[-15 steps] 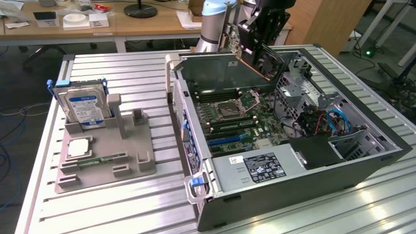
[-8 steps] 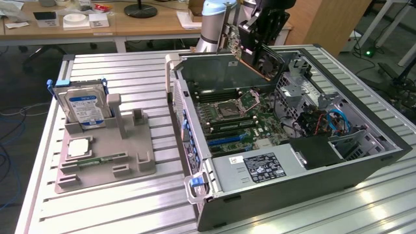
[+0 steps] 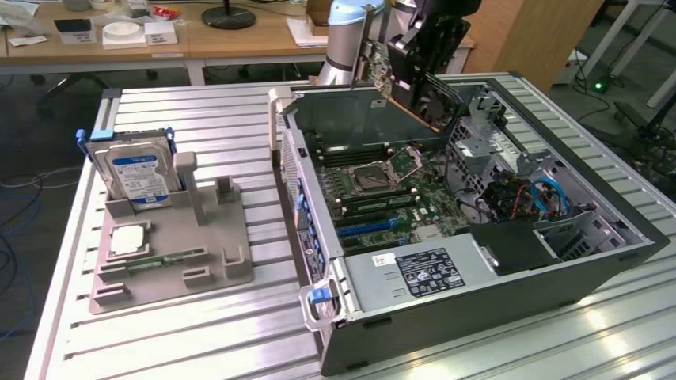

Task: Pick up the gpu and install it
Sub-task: 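Insert the gpu into the slot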

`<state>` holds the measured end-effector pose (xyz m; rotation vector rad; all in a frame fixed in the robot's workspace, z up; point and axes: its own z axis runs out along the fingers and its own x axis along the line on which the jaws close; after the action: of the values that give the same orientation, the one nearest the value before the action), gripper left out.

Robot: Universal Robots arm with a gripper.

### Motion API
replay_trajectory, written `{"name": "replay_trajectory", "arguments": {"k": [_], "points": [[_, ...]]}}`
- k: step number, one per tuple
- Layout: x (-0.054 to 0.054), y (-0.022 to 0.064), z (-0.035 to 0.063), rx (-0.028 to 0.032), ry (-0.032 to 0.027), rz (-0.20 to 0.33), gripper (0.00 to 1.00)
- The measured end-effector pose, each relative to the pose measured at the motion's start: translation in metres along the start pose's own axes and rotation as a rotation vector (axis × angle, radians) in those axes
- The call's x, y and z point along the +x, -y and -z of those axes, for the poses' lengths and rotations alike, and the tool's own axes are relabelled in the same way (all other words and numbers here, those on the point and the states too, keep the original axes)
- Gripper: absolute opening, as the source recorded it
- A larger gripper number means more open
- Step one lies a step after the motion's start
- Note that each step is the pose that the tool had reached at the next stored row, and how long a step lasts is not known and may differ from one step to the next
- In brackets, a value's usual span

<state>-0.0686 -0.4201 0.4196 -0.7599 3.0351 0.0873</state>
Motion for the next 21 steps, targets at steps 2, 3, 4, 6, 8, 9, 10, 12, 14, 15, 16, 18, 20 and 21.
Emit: {"name": "replay_trajectory", "arguments": {"k": [2,3,4,6,8,9,10,12,14,15,16,18,20,21], "points": [[0.0002,0.0002,0.0,-0.0002,-0.0003,0.006,0.28],[0.0003,0.0002,0.0001,-0.0002,-0.0006,0.01,0.28],[0.0004,0.0003,0.0,-0.0003,-0.0008,0.014,0.28],[0.0007,0.0005,0.0001,-0.0005,-0.0012,0.022,0.28],[0.0008,0.0006,0.0001,-0.0006,-0.0016,0.029,0.28],[0.0009,0.0007,0.0001,-0.0008,-0.0017,0.033,0.28],[0.001,0.0008,0.0001,-0.0008,-0.0019,0.036,0.28],[0.0012,0.0009,0.0001,-0.001,-0.0023,0.043,0.28],[0.0015,0.001,0.0001,-0.0013,-0.0027,0.052,0.28],[0.0017,0.001,0.0001,-0.0013,-0.0029,0.056,0.28],[0.0019,0.001,0.0001,-0.0014,-0.0031,0.06,0.28],[0.002,0.001,0.0001,-0.0016,-0.0035,0.068,0.28],[0.0022,0.001,0.0001,-0.0019,-0.004,0.077,0.28],[0.0024,0.001,0.0001,-0.002,-0.0042,0.081,0.28]]}}
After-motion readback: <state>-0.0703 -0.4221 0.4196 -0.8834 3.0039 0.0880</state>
